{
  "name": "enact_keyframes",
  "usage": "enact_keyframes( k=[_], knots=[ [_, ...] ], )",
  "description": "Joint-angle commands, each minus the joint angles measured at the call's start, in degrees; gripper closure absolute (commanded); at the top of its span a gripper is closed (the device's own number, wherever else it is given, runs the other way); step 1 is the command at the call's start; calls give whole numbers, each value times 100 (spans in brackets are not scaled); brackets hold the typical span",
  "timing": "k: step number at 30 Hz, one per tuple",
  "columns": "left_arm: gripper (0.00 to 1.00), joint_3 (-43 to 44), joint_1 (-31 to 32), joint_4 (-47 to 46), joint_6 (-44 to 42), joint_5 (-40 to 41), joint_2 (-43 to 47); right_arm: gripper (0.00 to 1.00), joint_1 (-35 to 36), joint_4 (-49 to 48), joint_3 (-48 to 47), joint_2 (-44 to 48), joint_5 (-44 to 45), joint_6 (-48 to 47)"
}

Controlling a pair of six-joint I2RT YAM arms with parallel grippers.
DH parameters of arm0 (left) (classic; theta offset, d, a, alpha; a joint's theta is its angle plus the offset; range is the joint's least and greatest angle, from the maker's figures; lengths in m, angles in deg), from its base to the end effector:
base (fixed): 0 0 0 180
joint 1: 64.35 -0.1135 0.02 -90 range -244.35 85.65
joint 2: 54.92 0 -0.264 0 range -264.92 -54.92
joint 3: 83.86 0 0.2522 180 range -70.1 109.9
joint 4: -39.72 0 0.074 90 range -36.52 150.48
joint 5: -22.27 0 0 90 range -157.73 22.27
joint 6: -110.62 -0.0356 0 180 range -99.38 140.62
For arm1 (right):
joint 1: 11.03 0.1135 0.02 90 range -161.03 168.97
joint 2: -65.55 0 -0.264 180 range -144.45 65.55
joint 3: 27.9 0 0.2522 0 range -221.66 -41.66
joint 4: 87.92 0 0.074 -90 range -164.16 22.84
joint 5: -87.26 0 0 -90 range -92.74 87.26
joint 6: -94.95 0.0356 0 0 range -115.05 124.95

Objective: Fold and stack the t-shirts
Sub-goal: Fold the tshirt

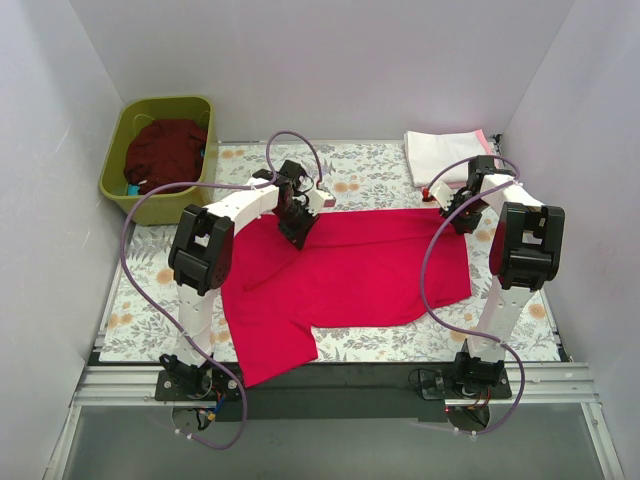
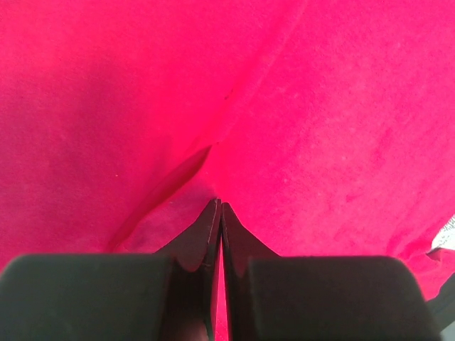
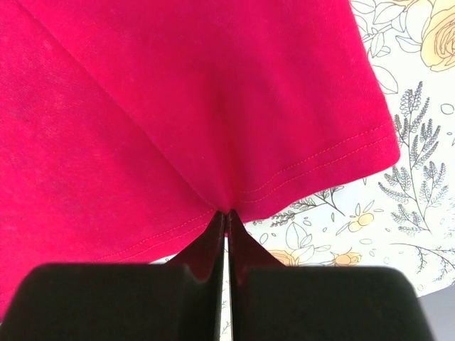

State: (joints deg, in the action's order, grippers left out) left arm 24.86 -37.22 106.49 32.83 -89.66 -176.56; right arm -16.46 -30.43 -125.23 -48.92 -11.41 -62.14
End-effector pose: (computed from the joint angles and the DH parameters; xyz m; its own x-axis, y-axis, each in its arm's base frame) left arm 0.3708 -0.2049 0.1766 -0.9578 0.2703 -0.0972 0.2864 0.8720 -0.3970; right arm 0.3980 -0.0324 0.1742 -0.4232 -0.8745 -0.2371 -0.8633 0.4686 -0.1876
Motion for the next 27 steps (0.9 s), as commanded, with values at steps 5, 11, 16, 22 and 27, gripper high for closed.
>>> enact_keyframes(
  k=[5, 11, 16, 22, 27],
  knots=[
    [86, 58, 20, 69, -131, -267, 449, 99, 33, 180, -107, 303, 84, -480],
    [69, 584, 38, -28, -78, -338, 89, 99, 95, 180, -54, 250, 84, -445],
    [64, 796, 55, -63, -201, -303, -228, 99, 86, 180, -63, 215, 102, -437],
    [63, 665, 64, -54, -315, -250, -360, 99, 86, 180, -54, 189, 111, -445],
    [68, 506, 90, 16, -421, -259, -307, 99, 86, 180, -54, 180, 155, -454]
  ],
)
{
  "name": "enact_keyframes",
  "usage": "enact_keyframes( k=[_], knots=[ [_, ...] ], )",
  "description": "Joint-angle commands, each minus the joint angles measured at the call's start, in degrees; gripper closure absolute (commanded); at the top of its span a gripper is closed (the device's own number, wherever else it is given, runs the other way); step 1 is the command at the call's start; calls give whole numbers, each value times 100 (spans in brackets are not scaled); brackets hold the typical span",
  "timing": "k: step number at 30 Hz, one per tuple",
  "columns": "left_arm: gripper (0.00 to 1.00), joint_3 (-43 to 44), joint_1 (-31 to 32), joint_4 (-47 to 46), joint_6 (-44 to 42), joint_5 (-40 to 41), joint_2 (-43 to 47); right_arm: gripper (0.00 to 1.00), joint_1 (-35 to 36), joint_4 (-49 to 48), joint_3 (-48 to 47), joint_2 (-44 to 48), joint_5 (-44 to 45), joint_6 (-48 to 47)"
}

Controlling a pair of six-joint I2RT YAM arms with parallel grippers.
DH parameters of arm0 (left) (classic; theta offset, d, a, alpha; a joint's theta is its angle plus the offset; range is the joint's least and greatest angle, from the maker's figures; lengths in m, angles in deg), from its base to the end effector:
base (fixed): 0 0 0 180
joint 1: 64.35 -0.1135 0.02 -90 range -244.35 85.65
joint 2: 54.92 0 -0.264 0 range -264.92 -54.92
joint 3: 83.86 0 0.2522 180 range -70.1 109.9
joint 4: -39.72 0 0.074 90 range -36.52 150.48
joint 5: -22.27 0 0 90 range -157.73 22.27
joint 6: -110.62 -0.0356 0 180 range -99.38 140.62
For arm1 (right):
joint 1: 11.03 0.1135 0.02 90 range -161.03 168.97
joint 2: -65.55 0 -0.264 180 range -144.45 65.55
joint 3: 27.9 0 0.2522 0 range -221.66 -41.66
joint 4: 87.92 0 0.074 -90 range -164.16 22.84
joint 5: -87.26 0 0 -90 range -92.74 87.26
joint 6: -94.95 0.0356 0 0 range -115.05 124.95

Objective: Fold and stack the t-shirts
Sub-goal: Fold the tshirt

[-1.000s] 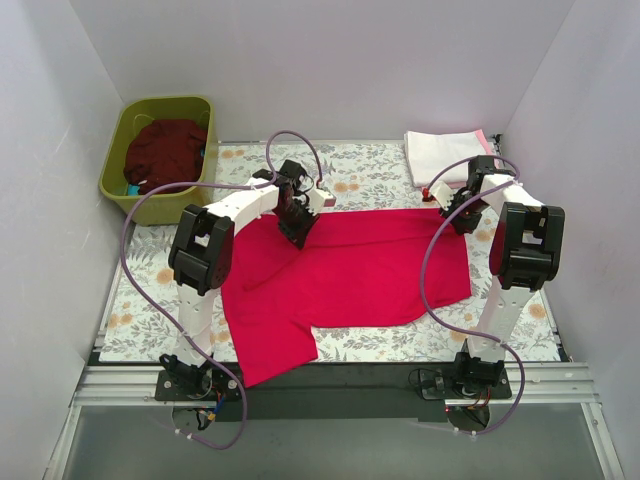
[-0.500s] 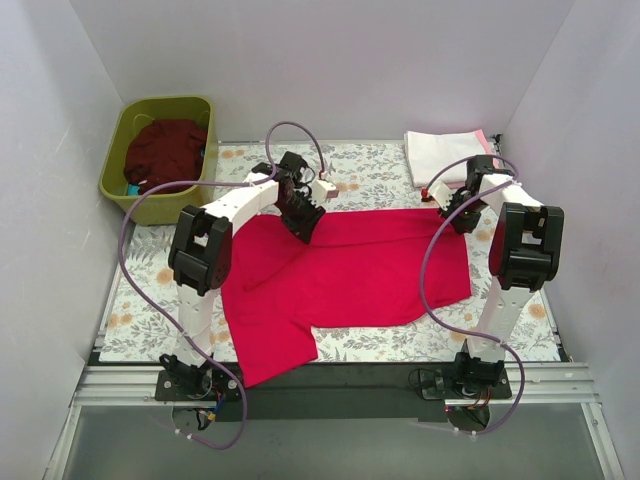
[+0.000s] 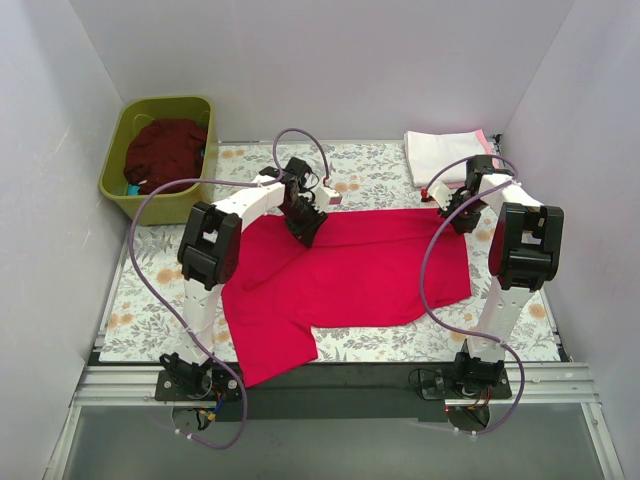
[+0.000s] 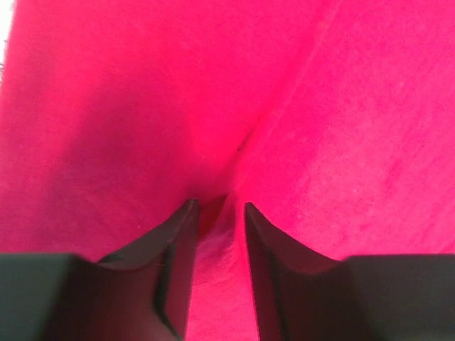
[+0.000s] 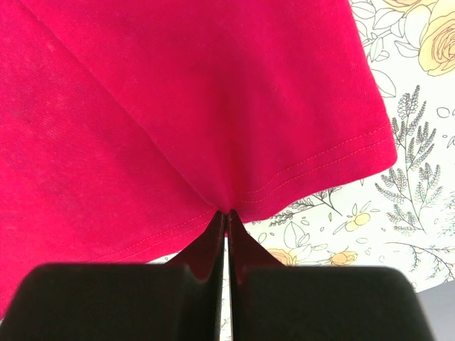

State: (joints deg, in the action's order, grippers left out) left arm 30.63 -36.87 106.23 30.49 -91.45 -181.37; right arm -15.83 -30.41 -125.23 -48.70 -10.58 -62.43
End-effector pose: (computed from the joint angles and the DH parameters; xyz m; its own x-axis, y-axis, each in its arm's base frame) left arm 0.3881 -0.2180 0.1692 -0.9410 0.3126 -0.1294 0.3375 0.8412 -0.4226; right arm 0.3980 -0.0286 0.1755 -0.4120 -0.8831 -0.2245 -0.8682 0.4553 -0.1972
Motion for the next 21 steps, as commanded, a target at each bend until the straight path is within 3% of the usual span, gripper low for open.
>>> enact_keyframes(
  k=[1, 3, 7, 21],
  knots=[
    [71, -106, 55, 42, -196, -71, 191, 99, 23, 169, -54, 158, 72, -426],
    [76, -176, 46, 34, -205, -88, 288, 99, 23, 178, -80, 149, 72, -426],
    [99, -203, 55, 129, -240, -141, 437, 99, 23, 187, -80, 211, 98, -443],
    [100, -563, 46, 350, -380, -150, 903, 99, -65, 266, 209, 536, 195, -654]
  ],
)
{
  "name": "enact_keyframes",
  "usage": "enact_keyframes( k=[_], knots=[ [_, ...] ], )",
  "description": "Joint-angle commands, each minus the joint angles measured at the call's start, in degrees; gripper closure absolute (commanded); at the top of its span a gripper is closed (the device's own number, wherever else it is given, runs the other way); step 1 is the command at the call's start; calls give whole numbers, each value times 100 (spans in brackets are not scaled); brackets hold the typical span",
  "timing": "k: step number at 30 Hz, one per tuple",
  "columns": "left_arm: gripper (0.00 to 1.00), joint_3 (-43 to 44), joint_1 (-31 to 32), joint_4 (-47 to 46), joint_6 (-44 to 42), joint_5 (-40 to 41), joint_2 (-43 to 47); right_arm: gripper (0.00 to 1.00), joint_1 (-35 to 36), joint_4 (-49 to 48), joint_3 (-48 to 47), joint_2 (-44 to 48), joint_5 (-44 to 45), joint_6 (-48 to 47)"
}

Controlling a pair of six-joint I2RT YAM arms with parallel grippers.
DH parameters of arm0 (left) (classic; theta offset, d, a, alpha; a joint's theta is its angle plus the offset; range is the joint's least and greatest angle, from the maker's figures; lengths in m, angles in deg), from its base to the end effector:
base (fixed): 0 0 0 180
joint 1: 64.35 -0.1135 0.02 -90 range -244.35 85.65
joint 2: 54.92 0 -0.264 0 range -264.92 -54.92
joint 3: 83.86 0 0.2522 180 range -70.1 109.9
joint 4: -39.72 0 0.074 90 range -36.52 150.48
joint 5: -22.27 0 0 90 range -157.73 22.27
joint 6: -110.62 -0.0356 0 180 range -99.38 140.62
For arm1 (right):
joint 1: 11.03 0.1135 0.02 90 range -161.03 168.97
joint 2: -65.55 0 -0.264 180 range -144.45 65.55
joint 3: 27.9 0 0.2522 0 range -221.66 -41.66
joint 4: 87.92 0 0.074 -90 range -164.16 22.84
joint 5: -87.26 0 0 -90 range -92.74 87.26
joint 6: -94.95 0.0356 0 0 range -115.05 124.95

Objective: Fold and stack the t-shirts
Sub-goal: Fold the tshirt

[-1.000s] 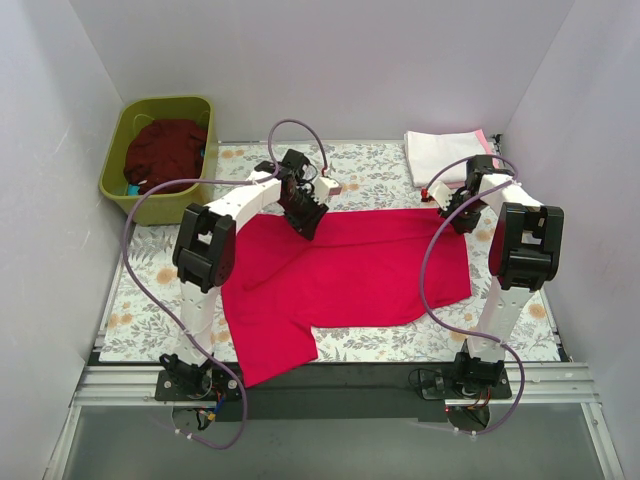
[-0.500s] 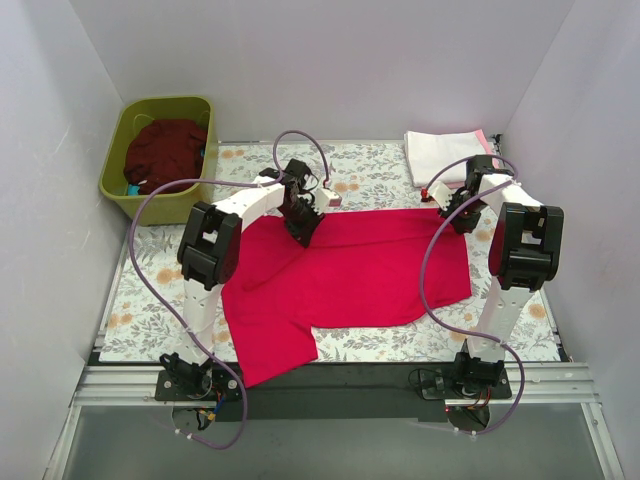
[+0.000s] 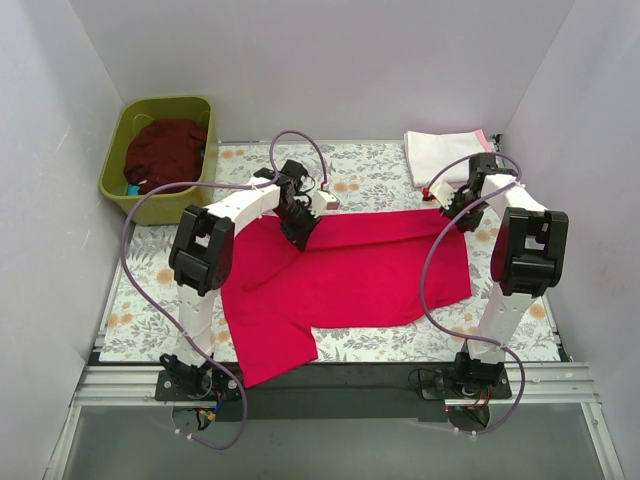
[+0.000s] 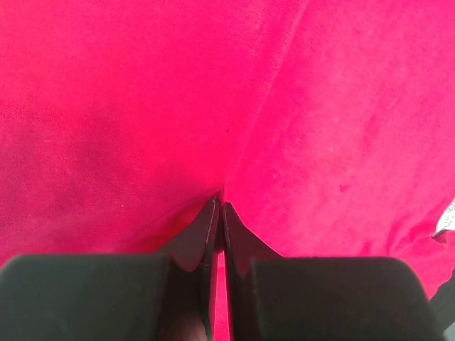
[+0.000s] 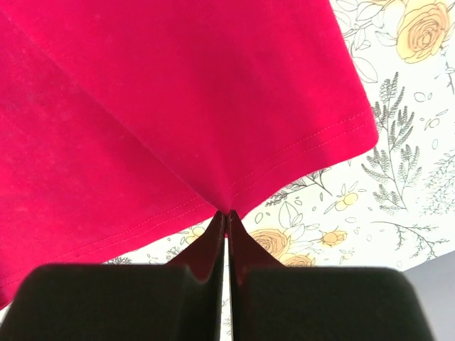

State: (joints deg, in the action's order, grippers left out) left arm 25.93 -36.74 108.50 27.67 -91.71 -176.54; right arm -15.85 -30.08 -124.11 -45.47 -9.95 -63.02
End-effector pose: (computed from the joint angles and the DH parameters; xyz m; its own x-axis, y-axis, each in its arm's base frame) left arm 0.3678 -0.2087 0.1815 -0.9268 0.3582 -0.1127 0.3713 0.8291 -0.4180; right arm 0.3901 -0.0284 0.1911 -0.3995 -0.8892 -0.2229 -0.8644 0.4463 -0.2315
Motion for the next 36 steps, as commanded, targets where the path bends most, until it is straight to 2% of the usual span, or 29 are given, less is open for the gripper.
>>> enact_keyframes(
  k=[1, 6, 7, 9, 10, 12, 13, 18, 21, 22, 25, 32, 36],
  knots=[
    [100, -119, 42, 123, -98, -150, 403, 99, -54, 233, 133, 204, 131, -604],
    [100, -93, 42, 254, -186, -229, 288, 99, -54, 242, 239, 64, 131, -630],
    [95, -67, 33, 376, -221, -247, 280, 96, -54, 242, 247, 46, 149, -630],
    [78, 47, 42, 491, -230, -291, 297, 79, -54, 268, 239, 37, 158, -630],
    [69, 100, 33, 570, -213, -343, 349, 63, -54, 277, 221, 54, 140, -630],
    [64, 240, 16, 649, -108, -405, 534, 47, -45, 312, 72, 98, 53, -561],
    [62, 284, -63, 685, 23, -457, 613, 46, -63, 391, -24, 98, 9, -525],
    [62, 163, -607, 861, 384, -835, 973, 46, -45, 821, -761, -24, -448, 27],
    [62, -119, -1204, 782, 534, -993, 1105, 55, 51, 892, -956, -173, -528, 388],
    [63, -250, -1510, 660, 595, -1063, 1149, 61, 86, 884, -1044, -218, -528, 581],
    [64, -252, -1873, 588, 789, -1143, 1054, 67, 218, 884, -1237, -385, -589, 863],
    [59, -191, -1865, 334, 859, -1722, 729, 68, 473, 901, -1361, -508, -835, 1408],
    [58, -225, -1760, 106, 895, -1768, 570, 68, 473, 910, -1335, -604, -792, 1453]
  ],
)
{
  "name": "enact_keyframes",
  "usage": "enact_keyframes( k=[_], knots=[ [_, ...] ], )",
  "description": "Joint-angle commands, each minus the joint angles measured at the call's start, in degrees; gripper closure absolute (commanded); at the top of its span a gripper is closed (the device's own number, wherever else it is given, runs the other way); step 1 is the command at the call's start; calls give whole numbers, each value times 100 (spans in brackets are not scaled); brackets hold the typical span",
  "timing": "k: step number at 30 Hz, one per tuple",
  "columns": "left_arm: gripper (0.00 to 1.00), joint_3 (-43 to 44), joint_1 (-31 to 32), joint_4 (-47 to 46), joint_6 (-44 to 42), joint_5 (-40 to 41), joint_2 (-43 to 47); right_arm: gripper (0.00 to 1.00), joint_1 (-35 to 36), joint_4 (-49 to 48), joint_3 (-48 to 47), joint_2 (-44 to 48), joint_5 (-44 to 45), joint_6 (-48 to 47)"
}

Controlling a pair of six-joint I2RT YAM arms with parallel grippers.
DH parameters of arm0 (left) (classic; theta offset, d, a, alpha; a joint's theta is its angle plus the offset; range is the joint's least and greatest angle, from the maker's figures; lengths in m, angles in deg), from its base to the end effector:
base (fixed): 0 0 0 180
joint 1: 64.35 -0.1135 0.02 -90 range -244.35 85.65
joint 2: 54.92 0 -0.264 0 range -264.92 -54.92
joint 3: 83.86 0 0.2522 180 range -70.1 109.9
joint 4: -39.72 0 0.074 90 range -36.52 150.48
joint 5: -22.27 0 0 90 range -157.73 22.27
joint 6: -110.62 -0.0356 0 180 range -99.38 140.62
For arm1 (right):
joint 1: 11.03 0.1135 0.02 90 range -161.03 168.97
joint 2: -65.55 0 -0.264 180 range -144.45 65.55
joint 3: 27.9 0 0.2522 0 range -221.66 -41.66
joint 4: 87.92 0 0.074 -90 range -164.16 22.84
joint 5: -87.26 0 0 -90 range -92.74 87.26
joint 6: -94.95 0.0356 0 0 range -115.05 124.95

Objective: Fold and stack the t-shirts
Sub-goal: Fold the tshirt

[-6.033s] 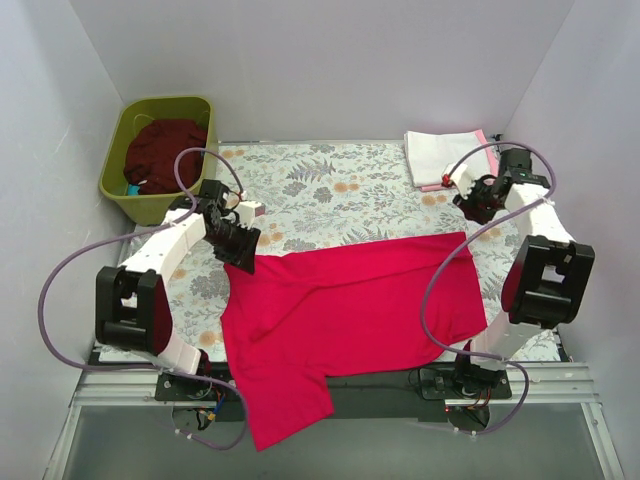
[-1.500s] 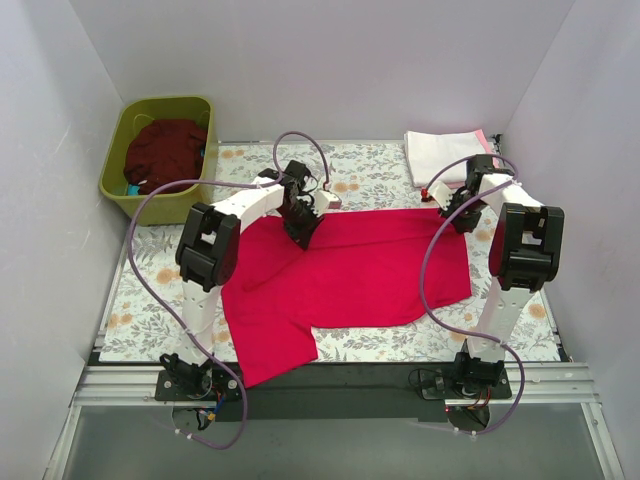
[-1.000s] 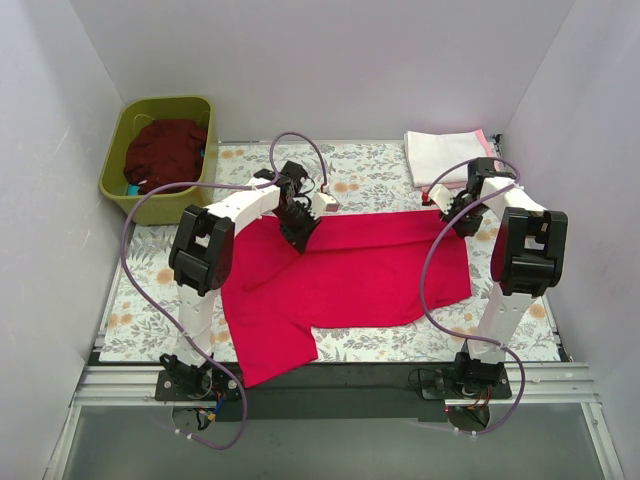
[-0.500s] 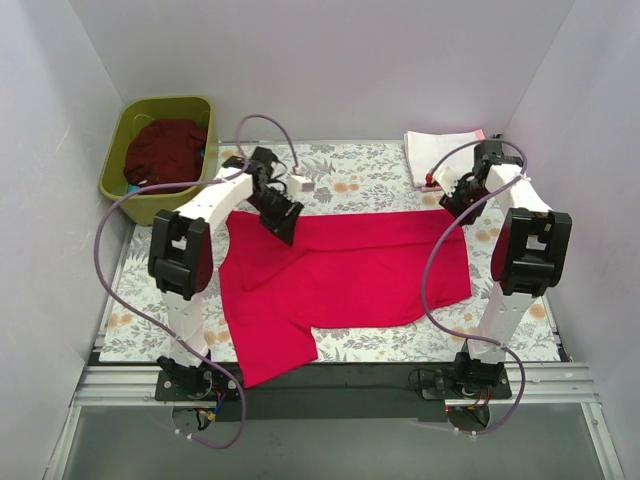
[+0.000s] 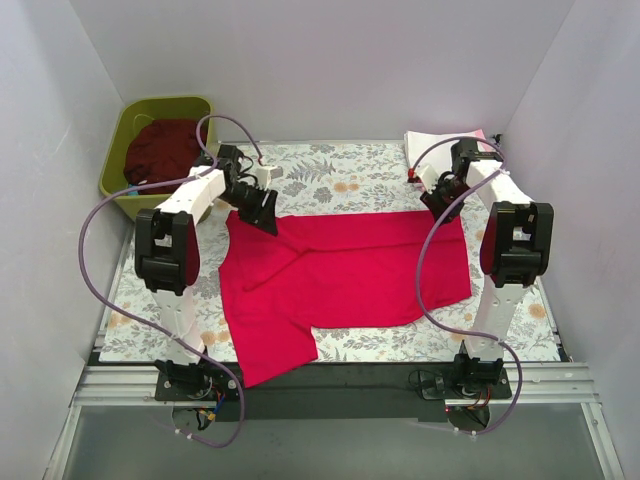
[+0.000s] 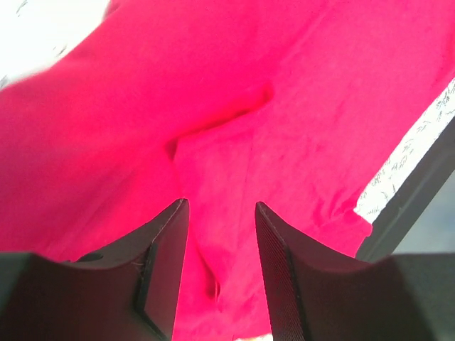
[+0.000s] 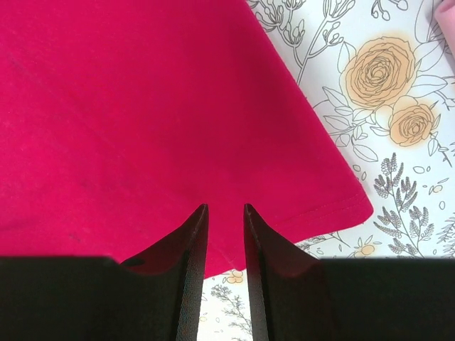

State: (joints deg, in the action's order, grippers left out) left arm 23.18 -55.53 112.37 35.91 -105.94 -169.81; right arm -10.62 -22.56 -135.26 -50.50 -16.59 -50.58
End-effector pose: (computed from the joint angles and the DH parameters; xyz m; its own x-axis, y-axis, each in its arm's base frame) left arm 0.3897 -0.0828 0.2180 -0.9985 -0.0548 0.0017 -0.0435 0.7738 -0.6320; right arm 0.4150 0.0115 0.2082 -0.4842 -0.8039 -0.3453 -0.8338 0.5436 -0.0963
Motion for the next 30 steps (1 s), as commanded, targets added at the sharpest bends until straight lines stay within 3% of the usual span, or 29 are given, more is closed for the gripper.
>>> enact_keyframes(
  k=[1, 9, 19, 30],
  knots=[
    [58, 42, 190, -421, 79, -301, -138, 68, -49, 158, -202, -119, -101, 209],
    [57, -186, 621, -853, -122, 235, -359, 68, -49, 167, -88, -120, -4, 174],
    [56, -793, 841, -1231, -360, 807, 1, 67, -49, 176, -26, -120, -65, 139],
    [56, -196, 841, -1073, -579, 737, -77, 67, -49, 193, 26, -102, 5, 86]
  ],
)
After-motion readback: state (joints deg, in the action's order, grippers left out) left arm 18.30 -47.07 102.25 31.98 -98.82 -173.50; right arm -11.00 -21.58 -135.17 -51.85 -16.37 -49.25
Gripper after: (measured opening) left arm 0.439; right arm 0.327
